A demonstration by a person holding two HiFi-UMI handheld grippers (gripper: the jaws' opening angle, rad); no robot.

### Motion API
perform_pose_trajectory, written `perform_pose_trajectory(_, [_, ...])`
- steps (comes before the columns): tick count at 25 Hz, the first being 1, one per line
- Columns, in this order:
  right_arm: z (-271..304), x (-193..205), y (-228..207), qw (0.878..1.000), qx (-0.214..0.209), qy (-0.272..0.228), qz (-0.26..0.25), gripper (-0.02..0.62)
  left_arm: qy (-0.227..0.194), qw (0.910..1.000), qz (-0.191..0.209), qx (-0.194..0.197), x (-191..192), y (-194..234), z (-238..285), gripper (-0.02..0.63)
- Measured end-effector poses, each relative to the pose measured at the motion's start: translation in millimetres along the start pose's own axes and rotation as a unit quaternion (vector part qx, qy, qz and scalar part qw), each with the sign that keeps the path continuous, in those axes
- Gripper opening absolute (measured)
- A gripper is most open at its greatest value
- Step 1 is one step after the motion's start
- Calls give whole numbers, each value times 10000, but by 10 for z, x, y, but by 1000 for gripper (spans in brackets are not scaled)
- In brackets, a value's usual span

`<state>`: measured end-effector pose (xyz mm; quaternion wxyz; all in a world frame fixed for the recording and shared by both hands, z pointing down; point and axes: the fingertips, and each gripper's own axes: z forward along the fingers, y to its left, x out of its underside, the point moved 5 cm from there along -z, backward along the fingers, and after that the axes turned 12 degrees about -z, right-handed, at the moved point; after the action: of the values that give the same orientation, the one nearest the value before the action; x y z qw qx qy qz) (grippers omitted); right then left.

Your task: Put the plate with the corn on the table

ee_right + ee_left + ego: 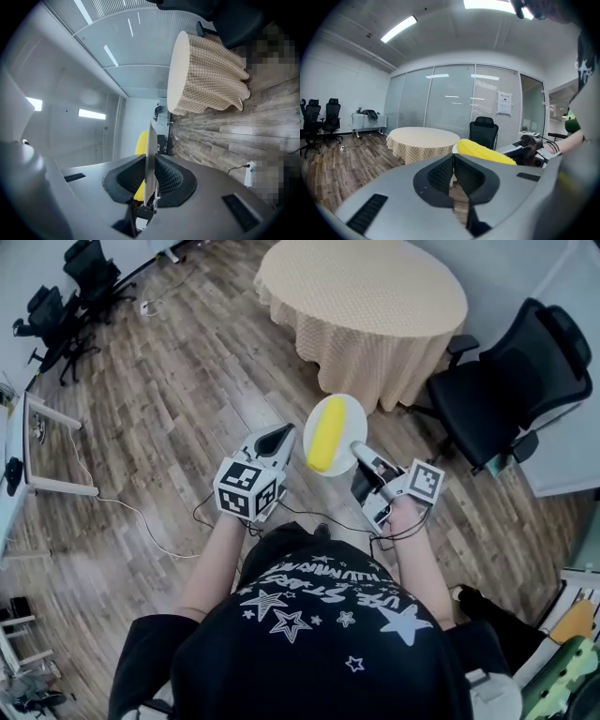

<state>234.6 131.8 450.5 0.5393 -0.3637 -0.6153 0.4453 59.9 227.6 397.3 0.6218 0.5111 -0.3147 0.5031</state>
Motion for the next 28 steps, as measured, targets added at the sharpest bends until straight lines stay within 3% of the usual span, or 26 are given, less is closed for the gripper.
perform_pose_trajectory(16, [-65,-347,-228,9997,18,-226,8,55,58,9999,70,-108,-108,50,258,9])
perform_pose_trajectory(21, [83,-473,-293,9996,124,-258,-49,55,117,9999,-31,-31,-96,248,430,9])
perform_pose_trajectory(28, [516,-820,-361,9996,-98,-265,13,55,72,9999,-78,58,-353,627,932,9])
